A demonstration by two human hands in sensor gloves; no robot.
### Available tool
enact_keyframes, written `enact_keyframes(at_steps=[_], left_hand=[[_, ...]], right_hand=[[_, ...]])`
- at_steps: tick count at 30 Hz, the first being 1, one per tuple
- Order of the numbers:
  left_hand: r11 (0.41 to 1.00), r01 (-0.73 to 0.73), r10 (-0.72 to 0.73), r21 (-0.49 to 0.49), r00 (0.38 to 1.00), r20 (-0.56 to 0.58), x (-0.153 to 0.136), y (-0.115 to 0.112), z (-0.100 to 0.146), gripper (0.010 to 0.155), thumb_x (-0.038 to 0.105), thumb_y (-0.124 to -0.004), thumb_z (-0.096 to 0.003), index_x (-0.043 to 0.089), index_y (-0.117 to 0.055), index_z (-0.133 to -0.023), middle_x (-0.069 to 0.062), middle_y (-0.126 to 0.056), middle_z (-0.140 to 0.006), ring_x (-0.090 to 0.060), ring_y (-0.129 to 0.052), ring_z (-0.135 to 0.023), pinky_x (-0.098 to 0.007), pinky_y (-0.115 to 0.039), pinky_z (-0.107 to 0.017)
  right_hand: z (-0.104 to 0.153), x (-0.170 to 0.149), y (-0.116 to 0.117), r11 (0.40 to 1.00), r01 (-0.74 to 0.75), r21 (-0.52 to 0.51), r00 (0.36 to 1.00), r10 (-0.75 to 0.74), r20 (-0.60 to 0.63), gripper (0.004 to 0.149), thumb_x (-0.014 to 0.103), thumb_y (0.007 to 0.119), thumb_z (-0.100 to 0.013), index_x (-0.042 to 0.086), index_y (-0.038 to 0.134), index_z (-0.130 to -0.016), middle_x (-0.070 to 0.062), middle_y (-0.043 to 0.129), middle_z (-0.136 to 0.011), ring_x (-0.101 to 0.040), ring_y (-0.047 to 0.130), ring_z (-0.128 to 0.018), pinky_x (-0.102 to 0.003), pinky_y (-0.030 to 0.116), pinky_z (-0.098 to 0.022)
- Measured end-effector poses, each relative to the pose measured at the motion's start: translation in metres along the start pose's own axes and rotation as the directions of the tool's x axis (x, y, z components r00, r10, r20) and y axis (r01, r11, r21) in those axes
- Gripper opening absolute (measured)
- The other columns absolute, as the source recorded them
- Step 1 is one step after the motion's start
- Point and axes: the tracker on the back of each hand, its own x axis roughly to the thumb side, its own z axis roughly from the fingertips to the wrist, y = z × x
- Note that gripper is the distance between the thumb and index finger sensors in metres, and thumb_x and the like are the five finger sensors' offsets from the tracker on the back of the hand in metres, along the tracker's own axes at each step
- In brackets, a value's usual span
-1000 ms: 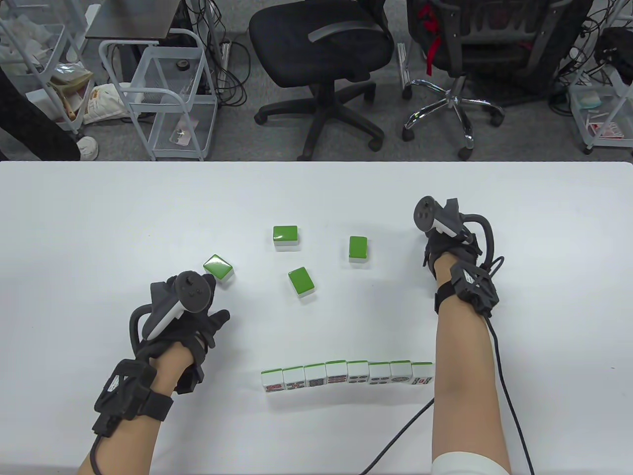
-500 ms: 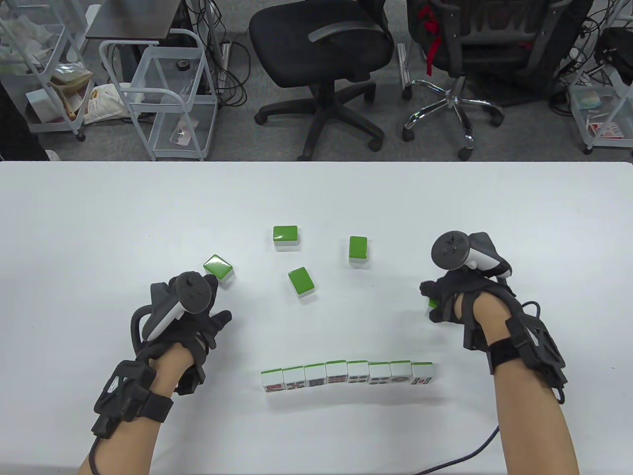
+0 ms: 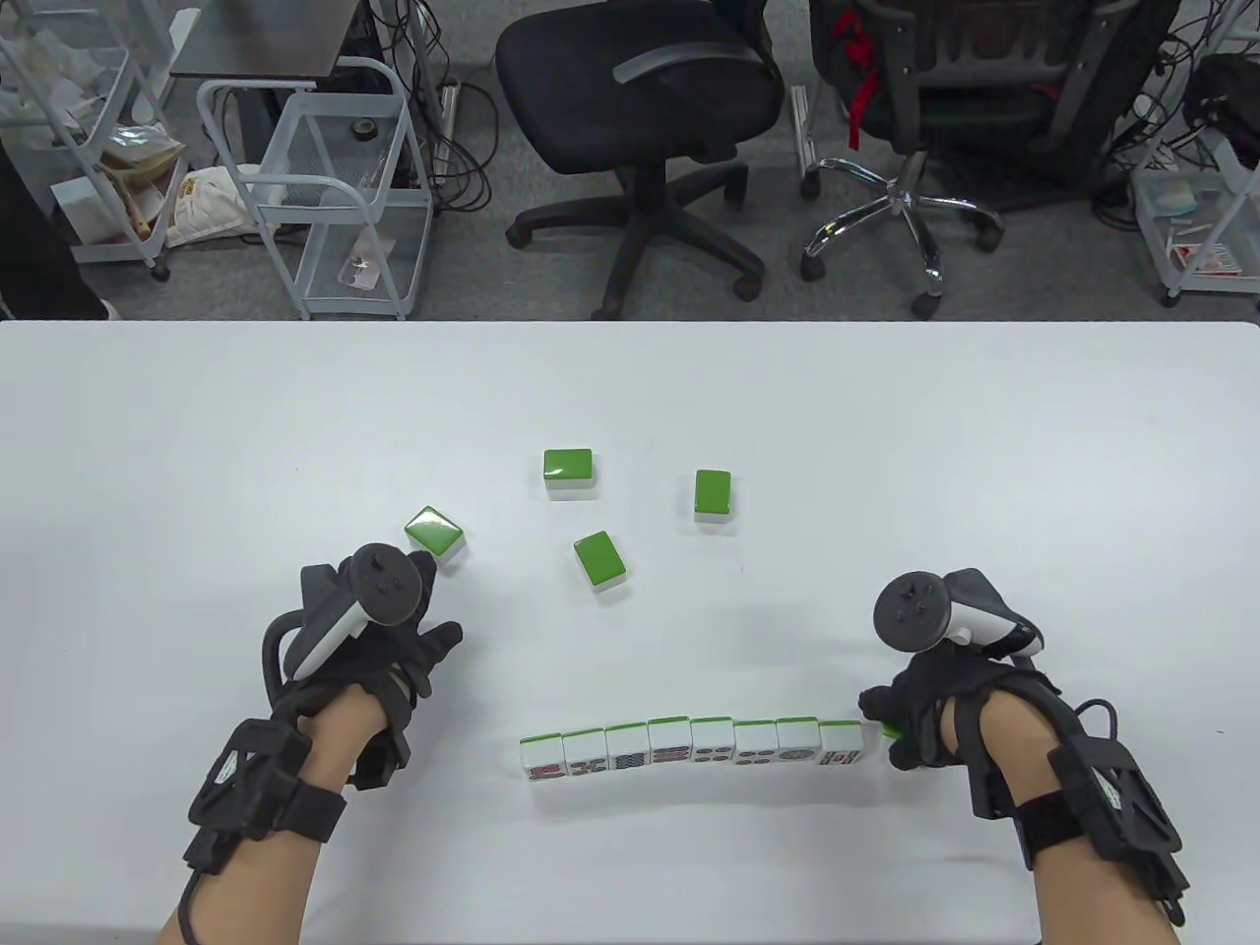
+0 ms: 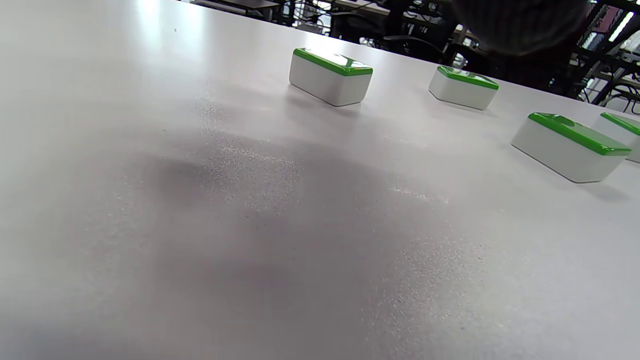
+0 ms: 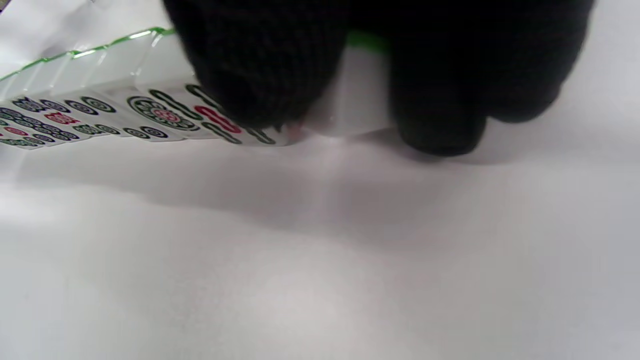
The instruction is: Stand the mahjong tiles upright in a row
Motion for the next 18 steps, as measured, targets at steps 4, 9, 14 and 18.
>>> enact_keyframes(at_steps=[4, 9, 14, 18], left_hand=[[1.0, -0.001, 0.001, -0.003, 1.0, -0.002, 0.0, 0.0, 0.0, 0.082, 0.063, -0.068, -0.0305, 0.039, -0.031, -0.1, 0.003, -0.025, -0.115, -0.036, -0.024, -0.109, -0.058, -0.037, -0.077], [1.0, -0.002, 0.002, -0.009, 1.0, -0.004, 0.0, -0.001, 0.0, 0.082, 0.063, -0.068, -0.0306, 0.039, -0.031, -0.1, 0.003, -0.025, -0.115, -0.036, -0.024, -0.109, -0.058, -0.037, -0.077], [1.0, -0.002, 0.002, -0.009, 1.0, -0.004, 0.0, 0.0, -0.001, 0.082, 0.063, -0.068, -0.0306, 0.039, -0.031, -0.1, 0.002, -0.025, -0.115, -0.036, -0.024, -0.109, -0.058, -0.037, -0.077], [1.0, -0.013, 0.013, -0.004, 1.0, -0.004, -0.002, 0.002, 0.0, 0.081, 0.063, -0.068, -0.0308, 0.039, -0.031, -0.1, 0.003, -0.025, -0.115, -0.036, -0.024, -0.109, -0.058, -0.037, -0.077]], right_hand=[[-0.002, -0.005, -0.002, 0.995, 0.097, -0.024, 0.993, -0.095, 0.066, 0.066, 0.024, 0.092, -0.025, 0.007, 0.072, -0.086, -0.025, 0.074, -0.088, -0.041, 0.103, -0.055, -0.048, 0.089, -0.039], [-0.005, -0.014, -0.008, 0.985, 0.159, -0.061, 0.984, -0.152, 0.097, 0.057, 0.026, 0.092, -0.026, 0.013, 0.083, -0.08, -0.016, 0.086, -0.085, -0.038, 0.106, -0.052, -0.045, 0.091, -0.037], [-0.005, -0.022, -0.01, 0.976, 0.198, -0.089, 0.977, -0.19, 0.097, 0.056, 0.029, 0.093, -0.026, 0.014, 0.084, -0.079, -0.014, 0.089, -0.084, -0.035, 0.105, -0.052, -0.046, 0.09, -0.035], [0.013, -0.016, -0.024, 0.971, 0.165, -0.174, 0.984, -0.15, 0.097, 0.061, 0.035, 0.093, -0.026, 0.014, 0.082, -0.082, -0.014, 0.087, -0.087, -0.038, 0.101, -0.057, -0.046, 0.087, -0.036]])
